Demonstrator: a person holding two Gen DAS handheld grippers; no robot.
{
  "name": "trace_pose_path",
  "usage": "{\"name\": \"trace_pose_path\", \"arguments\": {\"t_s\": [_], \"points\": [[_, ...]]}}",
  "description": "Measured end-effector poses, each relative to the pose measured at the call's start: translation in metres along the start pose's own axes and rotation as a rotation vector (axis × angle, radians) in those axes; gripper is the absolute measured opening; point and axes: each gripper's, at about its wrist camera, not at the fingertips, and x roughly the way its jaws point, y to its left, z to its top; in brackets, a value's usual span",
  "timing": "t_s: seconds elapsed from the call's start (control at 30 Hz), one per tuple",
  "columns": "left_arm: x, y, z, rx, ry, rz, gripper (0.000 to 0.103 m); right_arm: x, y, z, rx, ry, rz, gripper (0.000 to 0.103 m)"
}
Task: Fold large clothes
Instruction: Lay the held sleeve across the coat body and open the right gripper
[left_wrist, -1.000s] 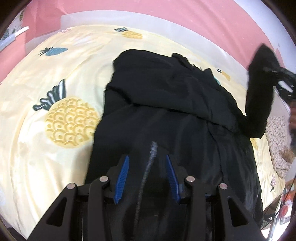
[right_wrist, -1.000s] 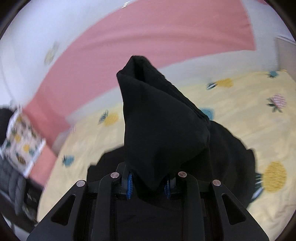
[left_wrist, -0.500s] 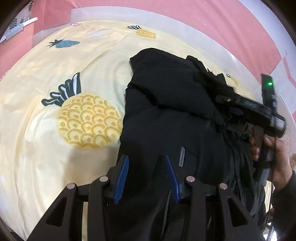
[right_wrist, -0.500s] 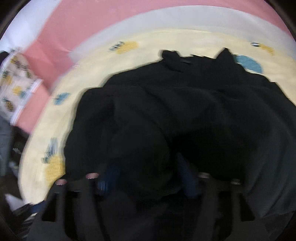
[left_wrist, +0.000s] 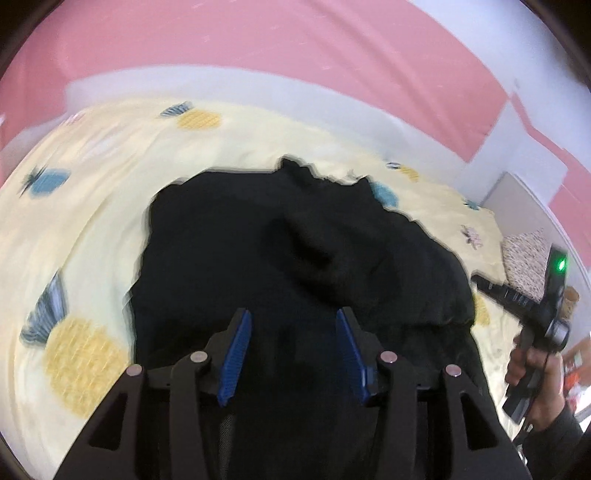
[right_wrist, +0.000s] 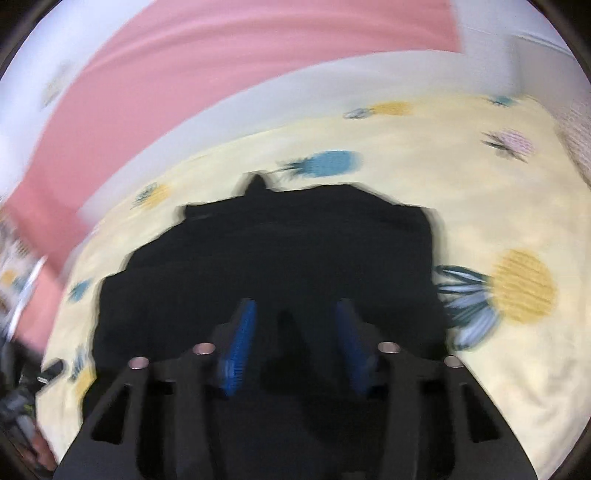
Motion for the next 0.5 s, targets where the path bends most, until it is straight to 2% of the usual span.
{"name": "trace_pose_path", "arguments": {"t_s": [0.07, 0.13, 0.17, 0.23, 0.27, 0.3, 0.33, 0.37, 0.43, 0.5], "points": [[0.013, -0.021, 0.015, 0.038, -0.018, -0.03, 0.05, 0.003, -0.033, 0.0, 0.063, -0.011, -0.053, 0.036], [0.029, -0.04, 0.028, 0.071, -0.035, -0.065, 0.05, 0.011, -0.05, -0.001, 0.11, -0.006, -0.07, 0.035], [0.041, -0.048, 0.033, 0.09, -0.041, -0.073, 0.05, 0.025, -0.057, -0.006, 0.131, 0.03, -0.059, 0.034], [0.07, -0.058, 0.035, 0.128, -0.025, -0.04, 0.05, 0.048, -0.052, -0.016, 0.101, 0.098, -0.047, 0.032], [0.087, -0.058, 0.033, 0.138, 0.001, -0.008, 0.049, 0.058, -0.045, -0.02, 0.055, 0.124, -0.065, 0.032], [0.108, -0.052, 0.028, 0.139, 0.043, 0.031, 0.042, 0.065, -0.036, -0.027, 0.001, 0.126, -0.082, 0.032], [0.123, -0.045, 0.022, 0.135, 0.082, 0.064, 0.036, 0.068, -0.037, -0.028, -0.012, 0.121, -0.087, 0.032], [0.136, -0.036, 0.016, 0.131, 0.109, 0.094, 0.035, 0.069, -0.038, -0.028, -0.011, 0.119, -0.078, 0.032], [0.141, -0.021, 0.007, 0.118, 0.084, 0.063, 0.037, 0.066, -0.047, -0.024, 0.016, 0.129, -0.047, 0.032], [0.135, -0.02, 0.004, 0.14, 0.066, 0.066, 0.037, 0.057, -0.051, -0.022, 0.001, 0.129, -0.059, 0.032]]}}
